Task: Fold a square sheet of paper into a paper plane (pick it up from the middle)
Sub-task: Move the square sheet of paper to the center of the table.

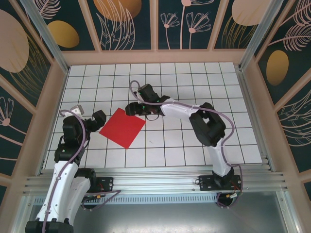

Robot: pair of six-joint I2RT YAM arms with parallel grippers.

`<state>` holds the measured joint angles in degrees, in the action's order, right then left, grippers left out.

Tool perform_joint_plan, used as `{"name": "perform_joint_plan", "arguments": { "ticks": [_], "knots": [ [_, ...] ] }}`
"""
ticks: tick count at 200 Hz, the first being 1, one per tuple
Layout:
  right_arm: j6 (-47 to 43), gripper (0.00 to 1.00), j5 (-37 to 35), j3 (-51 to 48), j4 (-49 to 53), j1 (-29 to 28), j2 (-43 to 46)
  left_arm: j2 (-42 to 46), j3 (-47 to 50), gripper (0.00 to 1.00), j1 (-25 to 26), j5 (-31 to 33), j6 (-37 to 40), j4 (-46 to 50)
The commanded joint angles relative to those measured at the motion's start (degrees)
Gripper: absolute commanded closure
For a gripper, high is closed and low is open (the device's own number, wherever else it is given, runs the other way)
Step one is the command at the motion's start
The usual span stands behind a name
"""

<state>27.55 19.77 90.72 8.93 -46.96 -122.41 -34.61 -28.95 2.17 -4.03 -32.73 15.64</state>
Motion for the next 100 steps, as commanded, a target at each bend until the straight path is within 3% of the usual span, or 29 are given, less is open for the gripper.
{"name": "perform_joint_plan", "arguments": {
  "ticks": [1,52,75,100],
  "knots": [
    [-0.28,0.34,2.48,8.59,6.26,-2.0,-5.95,0.9,1.89,0.01,-0.25,0.12,-2.69,0.56],
    [0.52,0.35,2.75,21.43,13.23,-4.26,-16.82,0.95,2.05,0.01,-0.26,0.68,-2.64,0.56],
    [1.61,0.35,-2.32,18.81,14.77,-4.06,-16.75,0.9,2.1,0.01,-0.31,0.38,-2.67,0.62],
    [2.57,0.36,-5.63,8.99,12.58,-2.87,-12.81,0.85,2.22,0.01,-0.29,-1.5,-2.57,0.22]
  ]
}}
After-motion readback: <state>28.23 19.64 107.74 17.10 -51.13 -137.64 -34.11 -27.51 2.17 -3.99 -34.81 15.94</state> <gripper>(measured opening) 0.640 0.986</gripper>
